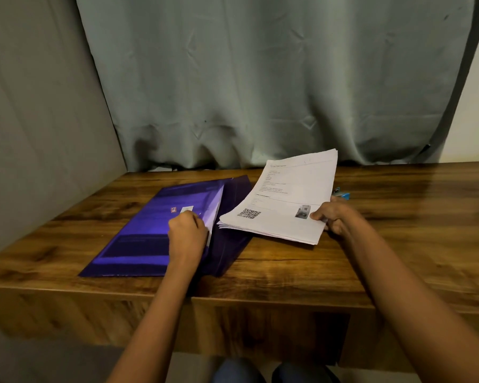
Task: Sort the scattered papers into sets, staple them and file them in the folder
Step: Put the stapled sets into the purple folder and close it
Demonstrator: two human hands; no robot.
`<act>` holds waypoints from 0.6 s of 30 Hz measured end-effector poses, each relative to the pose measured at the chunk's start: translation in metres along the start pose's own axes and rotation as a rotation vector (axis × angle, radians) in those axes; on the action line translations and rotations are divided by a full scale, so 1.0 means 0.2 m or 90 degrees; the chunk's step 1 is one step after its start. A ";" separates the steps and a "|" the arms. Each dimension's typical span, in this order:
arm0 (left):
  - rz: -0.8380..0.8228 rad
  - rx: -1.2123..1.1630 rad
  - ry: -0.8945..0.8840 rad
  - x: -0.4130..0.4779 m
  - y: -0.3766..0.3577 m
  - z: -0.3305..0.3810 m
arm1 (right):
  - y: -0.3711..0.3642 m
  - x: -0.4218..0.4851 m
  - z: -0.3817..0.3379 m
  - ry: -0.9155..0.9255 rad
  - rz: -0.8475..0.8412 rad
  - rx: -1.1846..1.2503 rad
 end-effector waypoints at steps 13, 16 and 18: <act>0.019 -0.027 -0.004 0.00 0.01 0.00 | -0.13 -0.04 -0.02 0.009 -0.019 0.049; 0.021 -0.002 -0.012 0.01 0.01 0.02 | -0.13 -0.06 -0.04 0.050 0.004 0.023; 0.018 0.030 -0.026 0.01 0.01 0.04 | -0.13 -0.08 -0.06 0.069 0.010 0.016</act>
Point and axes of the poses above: each hand's wrist, its own x-axis towards the middle knuckle, its own y-axis out of the back of the hand, z = x × y, the point moved 8 cm from there along x, towards the middle knuckle, and after that the axes turned 13 degrees about -x, right-handed, at the moved point
